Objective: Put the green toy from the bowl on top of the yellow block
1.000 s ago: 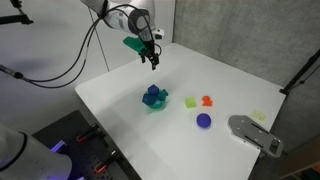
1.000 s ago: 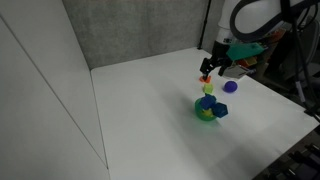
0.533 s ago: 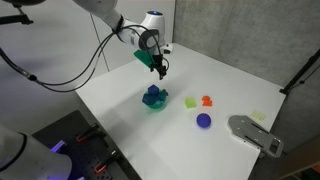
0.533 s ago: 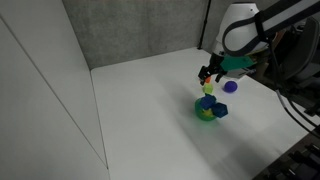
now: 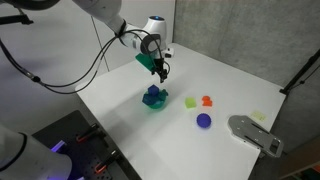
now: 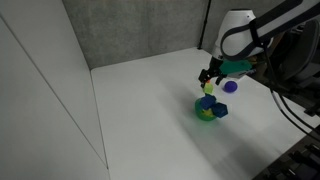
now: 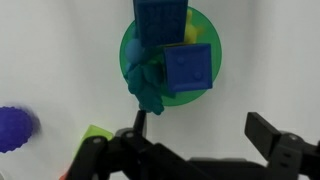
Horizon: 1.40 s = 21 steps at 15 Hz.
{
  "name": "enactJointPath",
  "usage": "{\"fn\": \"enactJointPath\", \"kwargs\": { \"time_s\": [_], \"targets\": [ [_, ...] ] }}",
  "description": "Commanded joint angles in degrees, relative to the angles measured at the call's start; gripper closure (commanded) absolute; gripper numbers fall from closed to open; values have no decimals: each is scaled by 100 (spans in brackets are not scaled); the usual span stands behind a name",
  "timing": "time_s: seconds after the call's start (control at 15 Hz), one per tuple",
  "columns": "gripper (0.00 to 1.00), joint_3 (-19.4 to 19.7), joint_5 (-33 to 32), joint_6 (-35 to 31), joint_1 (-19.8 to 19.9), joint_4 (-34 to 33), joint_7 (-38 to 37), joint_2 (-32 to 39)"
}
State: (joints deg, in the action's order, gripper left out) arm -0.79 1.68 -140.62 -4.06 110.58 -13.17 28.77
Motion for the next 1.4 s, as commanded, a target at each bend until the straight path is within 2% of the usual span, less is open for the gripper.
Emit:
{"fn": "enactJointPath", "kwargs": {
  "time_s": [0.0, 0.4, 0.73, 1.33],
  "targets": [
    [0, 154, -23, -214, -17, -61, -51, 223],
    [0, 295, 13, -932, -40, -71, -111, 597],
    [0, 530, -122, -1481, -268, -44, -256, 866],
    [0, 949, -197, -1720, -697, -73, -424, 1234]
  ]
}}
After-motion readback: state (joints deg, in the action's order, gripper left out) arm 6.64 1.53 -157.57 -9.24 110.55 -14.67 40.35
